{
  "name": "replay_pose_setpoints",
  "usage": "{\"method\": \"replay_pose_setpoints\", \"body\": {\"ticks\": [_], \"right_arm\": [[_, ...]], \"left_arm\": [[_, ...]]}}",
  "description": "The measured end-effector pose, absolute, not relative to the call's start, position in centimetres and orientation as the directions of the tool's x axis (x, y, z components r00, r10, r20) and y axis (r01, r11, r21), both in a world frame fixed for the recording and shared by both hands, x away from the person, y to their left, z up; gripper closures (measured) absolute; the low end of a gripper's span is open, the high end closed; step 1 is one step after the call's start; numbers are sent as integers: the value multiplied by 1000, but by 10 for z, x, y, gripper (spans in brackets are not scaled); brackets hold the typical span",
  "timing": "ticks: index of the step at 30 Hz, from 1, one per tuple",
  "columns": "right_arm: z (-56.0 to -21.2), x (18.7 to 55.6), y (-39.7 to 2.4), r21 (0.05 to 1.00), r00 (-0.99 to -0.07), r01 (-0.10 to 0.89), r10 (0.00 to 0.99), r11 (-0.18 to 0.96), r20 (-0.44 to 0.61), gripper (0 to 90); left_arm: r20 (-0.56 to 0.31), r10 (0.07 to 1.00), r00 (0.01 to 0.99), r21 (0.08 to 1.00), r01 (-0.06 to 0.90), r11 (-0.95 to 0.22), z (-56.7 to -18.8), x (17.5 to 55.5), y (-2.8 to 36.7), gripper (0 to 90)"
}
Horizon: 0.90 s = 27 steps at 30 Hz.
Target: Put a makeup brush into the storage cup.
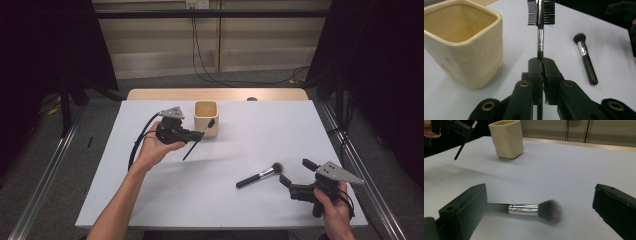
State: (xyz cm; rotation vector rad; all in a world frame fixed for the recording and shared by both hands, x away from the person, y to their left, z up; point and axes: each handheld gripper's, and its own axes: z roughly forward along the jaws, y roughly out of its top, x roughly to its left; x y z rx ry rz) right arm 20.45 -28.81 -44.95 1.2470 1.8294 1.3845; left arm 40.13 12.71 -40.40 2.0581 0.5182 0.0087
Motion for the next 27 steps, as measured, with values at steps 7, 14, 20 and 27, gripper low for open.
{"method": "replay_pose_setpoints", "body": {"ticks": [7, 14, 20, 27], "right_arm": [[-450, 205, -288, 934, -436, 355, 892, 51, 117, 0], [-449, 204, -289, 933, -436, 355, 893, 52, 116, 0], [-449, 204, -289, 934, -437, 354, 892, 51, 117, 0], [-449, 204, -288, 934, -439, 353, 891, 53, 116, 0]], "left_arm": [[-208, 368, 906, 865, 346, -363, -401, 397, 131, 857], [-197, 393, 898, 893, 329, -306, -396, 396, 130, 857], [-184, 422, 888, 911, 315, -267, -393, 395, 129, 857], [-170, 432, 886, 927, 292, -233, -387, 394, 133, 857]]}}
